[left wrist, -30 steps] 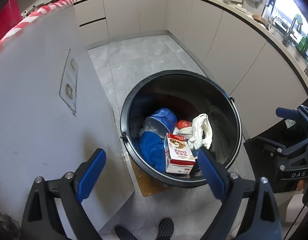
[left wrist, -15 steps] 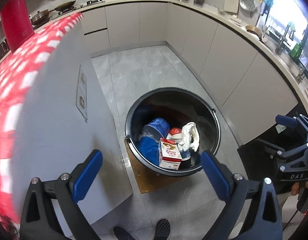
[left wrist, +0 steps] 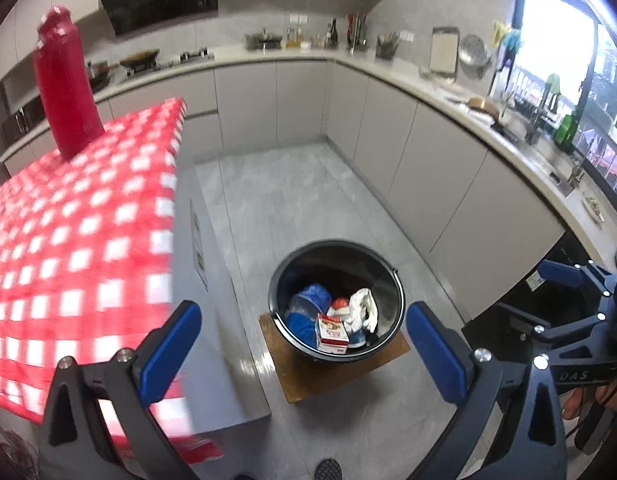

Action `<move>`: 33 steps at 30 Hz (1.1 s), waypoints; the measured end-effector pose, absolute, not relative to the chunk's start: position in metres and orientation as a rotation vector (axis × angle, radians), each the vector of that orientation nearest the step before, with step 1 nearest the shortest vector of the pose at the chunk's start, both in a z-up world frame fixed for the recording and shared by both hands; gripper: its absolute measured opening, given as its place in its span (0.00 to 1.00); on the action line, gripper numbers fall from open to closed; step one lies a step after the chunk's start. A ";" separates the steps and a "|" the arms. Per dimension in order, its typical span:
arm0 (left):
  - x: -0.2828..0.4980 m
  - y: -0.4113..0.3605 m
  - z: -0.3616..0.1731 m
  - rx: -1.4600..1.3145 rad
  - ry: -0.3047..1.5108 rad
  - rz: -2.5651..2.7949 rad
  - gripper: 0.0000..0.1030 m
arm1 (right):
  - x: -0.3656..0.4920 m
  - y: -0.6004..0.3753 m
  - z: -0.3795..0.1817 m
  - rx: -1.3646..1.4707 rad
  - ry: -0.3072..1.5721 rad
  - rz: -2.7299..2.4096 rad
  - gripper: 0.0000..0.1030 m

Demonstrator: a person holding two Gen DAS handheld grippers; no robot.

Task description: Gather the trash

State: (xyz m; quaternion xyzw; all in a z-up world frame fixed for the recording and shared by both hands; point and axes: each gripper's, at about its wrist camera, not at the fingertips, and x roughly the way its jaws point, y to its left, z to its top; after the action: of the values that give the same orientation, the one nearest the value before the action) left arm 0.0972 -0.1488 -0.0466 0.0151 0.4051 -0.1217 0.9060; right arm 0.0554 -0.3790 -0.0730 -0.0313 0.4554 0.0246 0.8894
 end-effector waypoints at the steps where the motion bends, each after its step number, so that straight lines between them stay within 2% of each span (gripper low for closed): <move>1: 0.090 -0.143 -0.036 0.038 0.811 -0.241 1.00 | 0.050 -0.377 -0.066 -0.068 0.940 0.048 1.00; 8: 0.058 -0.107 0.013 0.009 0.727 -0.216 1.00 | 0.005 -0.350 -0.011 -0.084 0.861 0.041 1.00; 16: 0.032 -0.075 0.044 -0.018 0.640 -0.196 1.00 | -0.036 -0.310 0.039 -0.067 0.768 0.051 1.00; 33: 0.005 -0.062 0.051 -0.021 0.594 -0.226 1.00 | -0.069 -0.283 0.064 -0.078 0.707 0.056 1.00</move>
State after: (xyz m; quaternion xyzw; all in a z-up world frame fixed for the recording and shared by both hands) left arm 0.0049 -0.0619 0.0512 -0.0102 0.2921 -0.1112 0.9498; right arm -0.0687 -0.2828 0.0635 -0.0381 0.3462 0.0277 0.9370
